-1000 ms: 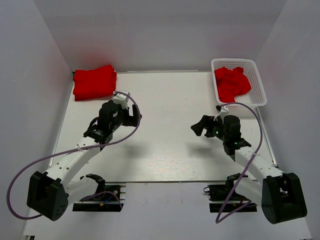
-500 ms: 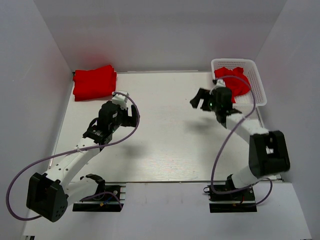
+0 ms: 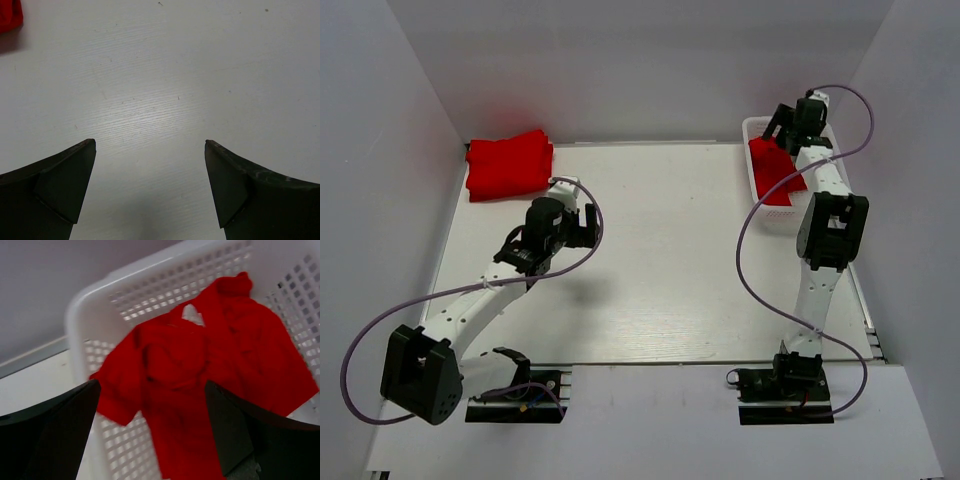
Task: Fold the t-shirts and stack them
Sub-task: Grab crumpled tshirt from bin with the right arm, then move the tshirt to the center of the board
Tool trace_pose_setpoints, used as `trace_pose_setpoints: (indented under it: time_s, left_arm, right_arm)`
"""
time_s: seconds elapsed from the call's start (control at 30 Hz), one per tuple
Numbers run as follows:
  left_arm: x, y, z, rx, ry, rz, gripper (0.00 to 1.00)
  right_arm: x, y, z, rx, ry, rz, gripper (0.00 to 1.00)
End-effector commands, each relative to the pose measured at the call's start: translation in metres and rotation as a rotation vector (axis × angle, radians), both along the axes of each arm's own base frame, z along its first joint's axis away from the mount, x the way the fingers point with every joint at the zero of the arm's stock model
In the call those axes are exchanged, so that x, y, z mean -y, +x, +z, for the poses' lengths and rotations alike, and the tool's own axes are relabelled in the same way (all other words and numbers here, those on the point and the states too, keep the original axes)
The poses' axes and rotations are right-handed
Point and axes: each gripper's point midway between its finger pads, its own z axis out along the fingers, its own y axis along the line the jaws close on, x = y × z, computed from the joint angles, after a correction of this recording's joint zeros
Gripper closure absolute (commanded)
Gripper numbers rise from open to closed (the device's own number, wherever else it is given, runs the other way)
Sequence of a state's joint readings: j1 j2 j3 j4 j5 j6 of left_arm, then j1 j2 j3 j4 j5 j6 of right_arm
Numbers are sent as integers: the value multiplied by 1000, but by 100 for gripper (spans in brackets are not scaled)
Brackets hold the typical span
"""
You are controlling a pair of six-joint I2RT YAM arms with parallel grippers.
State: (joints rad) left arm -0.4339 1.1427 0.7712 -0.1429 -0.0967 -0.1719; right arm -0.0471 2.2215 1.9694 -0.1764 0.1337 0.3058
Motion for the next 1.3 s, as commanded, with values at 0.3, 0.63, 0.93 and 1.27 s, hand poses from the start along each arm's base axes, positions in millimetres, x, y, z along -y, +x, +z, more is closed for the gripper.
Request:
trace_pose_setpoints:
  time_s: [0.3,0.63,0.93,1.27]
  left_arm:
    - [16,42,10,-27,6,25,0]
    - [19,43,22,3,-23,18,0]
    - [4,19,24,15,-60,64,0]
    - [-27,-2,11,-25,-65,212,0]
  right_arm:
    - [43,46,-83,-28,-20,-3,19]
    - [56,26,64,235,-121,-15,100]
    - [12,-34,204,391,-211,230,100]
    - [-155,-147,300,567,-69,955,100]
